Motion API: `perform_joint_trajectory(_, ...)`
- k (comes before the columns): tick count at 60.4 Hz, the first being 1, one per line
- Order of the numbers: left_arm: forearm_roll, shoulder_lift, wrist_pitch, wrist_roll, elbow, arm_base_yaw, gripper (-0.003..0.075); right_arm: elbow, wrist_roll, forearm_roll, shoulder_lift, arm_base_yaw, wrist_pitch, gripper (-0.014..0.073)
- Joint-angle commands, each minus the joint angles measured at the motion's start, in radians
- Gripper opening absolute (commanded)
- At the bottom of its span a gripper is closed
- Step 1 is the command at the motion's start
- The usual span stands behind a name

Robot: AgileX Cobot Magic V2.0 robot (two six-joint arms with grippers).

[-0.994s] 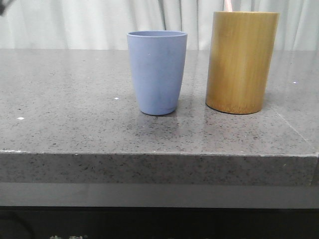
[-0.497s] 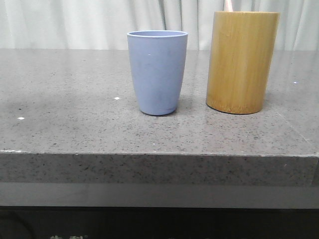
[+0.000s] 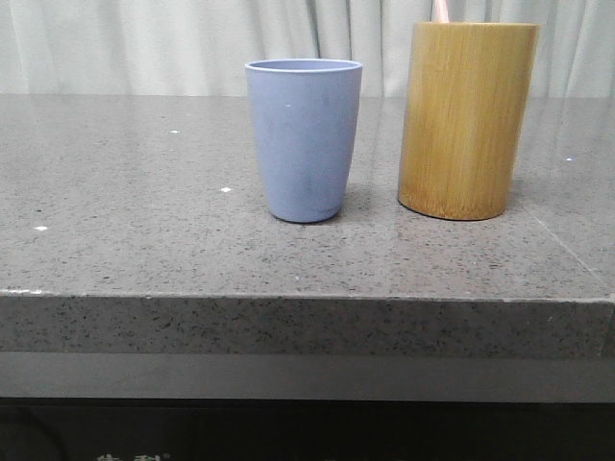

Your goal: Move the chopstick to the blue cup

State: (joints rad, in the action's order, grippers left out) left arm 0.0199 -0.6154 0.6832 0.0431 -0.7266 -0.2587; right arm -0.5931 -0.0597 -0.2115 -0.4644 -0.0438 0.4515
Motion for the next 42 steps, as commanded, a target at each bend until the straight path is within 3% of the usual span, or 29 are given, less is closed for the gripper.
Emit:
perform_joint_trajectory(1, -0.020, 0.124, -0.150, 0.010, 0.085, 0.003, -0.0019, -0.037, -0.011, -0.007, -0.011, 0.006, -0.075, 0.0633)
perform_joint_trajectory(23, -0.048, 0.537, -0.213, 0.010, 0.297, 0.003, -0.0019, -0.079, -0.073, -0.007, -0.147, -0.018, -0.111, 0.0633)
perform_joint_trajectory(42, -0.048, 0.563, -0.213, 0.010, 0.301, 0.003, -0.0019, -0.322, -0.110, -0.007, -0.499, -0.222, -0.238, 0.0633)
